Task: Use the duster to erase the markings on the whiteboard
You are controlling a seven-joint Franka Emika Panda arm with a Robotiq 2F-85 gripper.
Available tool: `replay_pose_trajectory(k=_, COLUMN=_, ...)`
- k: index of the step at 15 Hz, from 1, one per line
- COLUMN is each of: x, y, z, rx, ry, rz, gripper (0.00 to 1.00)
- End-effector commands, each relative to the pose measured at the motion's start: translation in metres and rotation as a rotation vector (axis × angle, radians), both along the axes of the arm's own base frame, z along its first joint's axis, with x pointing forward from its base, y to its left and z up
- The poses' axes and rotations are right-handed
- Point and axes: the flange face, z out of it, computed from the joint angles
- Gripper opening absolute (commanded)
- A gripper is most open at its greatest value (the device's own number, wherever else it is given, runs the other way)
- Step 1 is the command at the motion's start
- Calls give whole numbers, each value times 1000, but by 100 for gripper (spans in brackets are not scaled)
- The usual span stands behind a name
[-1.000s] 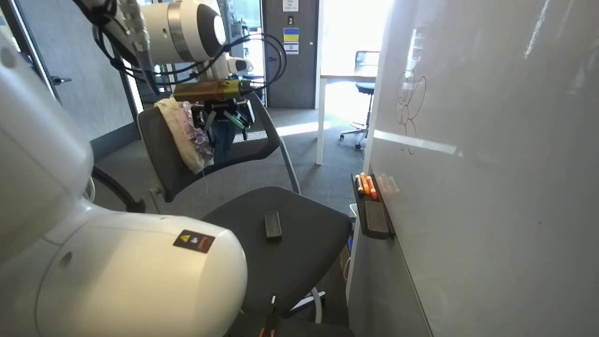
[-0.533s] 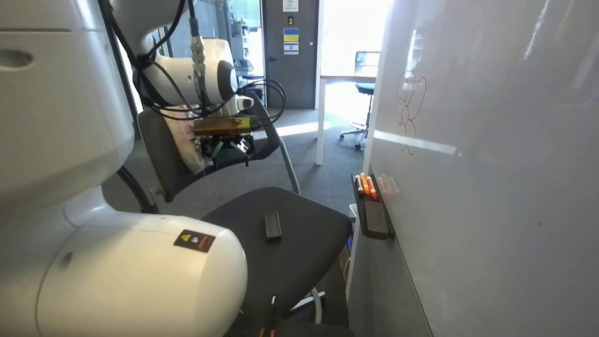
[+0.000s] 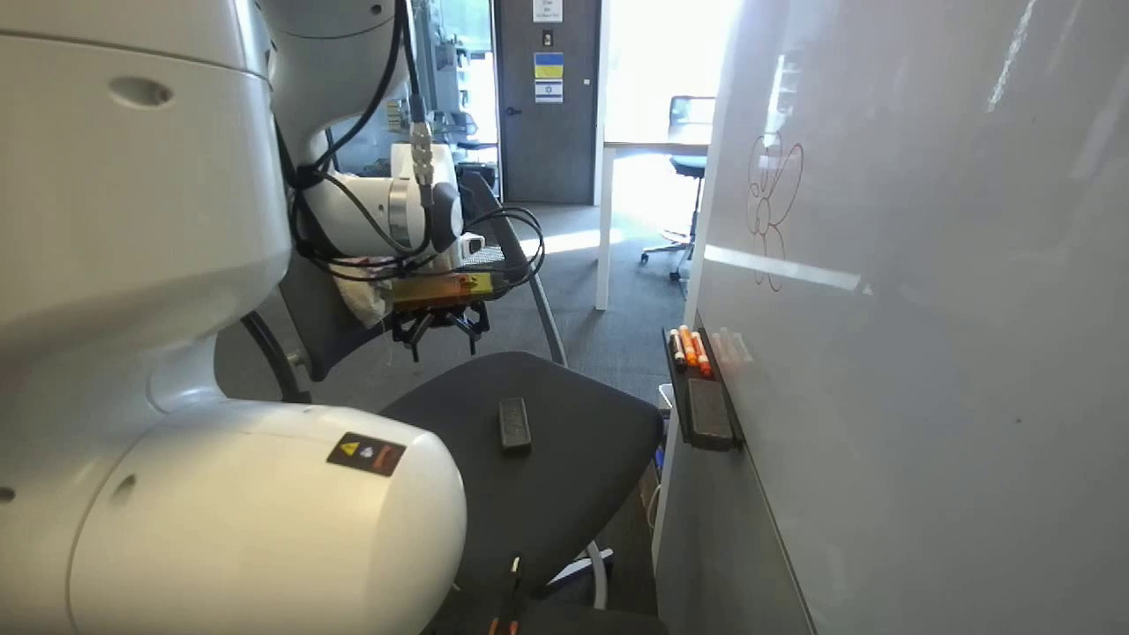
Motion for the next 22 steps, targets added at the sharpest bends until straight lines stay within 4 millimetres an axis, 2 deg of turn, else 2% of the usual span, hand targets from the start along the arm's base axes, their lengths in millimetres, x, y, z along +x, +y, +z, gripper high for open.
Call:
replay_pose_trajectory(k=1, x=0, y=-1, z=-2, rx=0, ry=4, rz=0, gripper=100)
replay_pose_trajectory(k=3, x=1, y=-1, z=-2, rx=0, ry=4, rz=1, gripper=100)
replay_pose_trajectory(k=4, x=7, y=-1, z=-6, rx=-16, ry=0, rz=0, gripper=100)
replay_pose_trajectory(k=7, x=17, y=-8, z=-29, rx=-56, ry=34, rz=-7, gripper=100)
replay_pose_trajectory(k=10, x=23, y=-25, z=-59, rx=-86, ry=86, rz=-21, gripper=100)
replay_pose_trajectory(k=14, x=29, y=-47, z=-97, rx=-27, ry=128, rz=-12, gripper=100)
replay_pose_trajectory(k=19, x=40, y=-76, z=-116, rx=-52, ry=122, rz=-47, gripper=100)
replay_pose_trajectory(k=22, x=46, y=-84, z=-128, rx=-46, ry=135, rz=-58, gripper=100)
